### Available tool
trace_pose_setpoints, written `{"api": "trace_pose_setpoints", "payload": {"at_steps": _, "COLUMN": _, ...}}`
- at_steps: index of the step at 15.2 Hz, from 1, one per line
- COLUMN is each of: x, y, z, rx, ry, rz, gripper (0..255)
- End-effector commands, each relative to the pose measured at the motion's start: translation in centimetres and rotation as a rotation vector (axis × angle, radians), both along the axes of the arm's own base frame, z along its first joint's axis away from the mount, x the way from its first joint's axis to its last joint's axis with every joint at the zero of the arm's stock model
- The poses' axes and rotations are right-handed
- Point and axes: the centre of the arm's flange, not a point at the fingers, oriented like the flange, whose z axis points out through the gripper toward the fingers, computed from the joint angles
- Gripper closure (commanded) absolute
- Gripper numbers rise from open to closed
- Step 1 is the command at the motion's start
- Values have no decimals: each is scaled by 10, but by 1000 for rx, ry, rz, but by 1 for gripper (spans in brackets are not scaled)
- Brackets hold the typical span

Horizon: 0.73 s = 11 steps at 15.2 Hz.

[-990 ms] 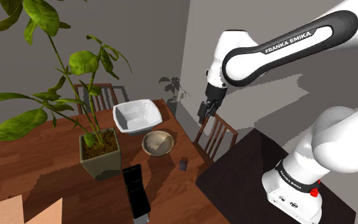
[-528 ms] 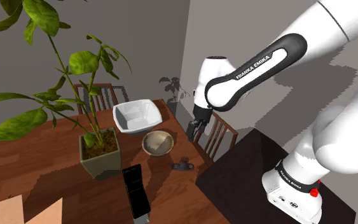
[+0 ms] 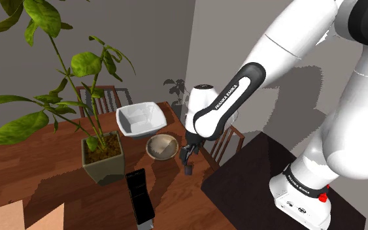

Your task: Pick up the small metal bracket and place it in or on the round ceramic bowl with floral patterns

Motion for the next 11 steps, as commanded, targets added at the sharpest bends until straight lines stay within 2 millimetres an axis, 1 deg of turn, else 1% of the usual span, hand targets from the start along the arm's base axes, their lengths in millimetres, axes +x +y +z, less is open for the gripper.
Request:
{"api": "trace_pose_setpoints", "payload": {"at_steps": 1, "x": 0, "y": 6, "z": -17, "rx": 1, "ry": 4, "rz": 3, "gripper": 0}}
{"api": "trace_pose_setpoints", "payload": {"at_steps": 7, "x": -4, "y": 10, "z": -48, "rx": 1, "ry": 4, "rz": 3, "gripper": 0}}
{"api": "trace_pose_setpoints", "payload": {"at_steps": 8, "x": -5, "y": 11, "z": -51, "rx": 1, "ry": 4, "rz": 3, "gripper": 0}}
{"api": "trace_pose_setpoints", "payload": {"at_steps": 11, "x": -5, "y": 11, "z": -51, "rx": 1, "ry": 4, "rz": 3, "gripper": 0}}
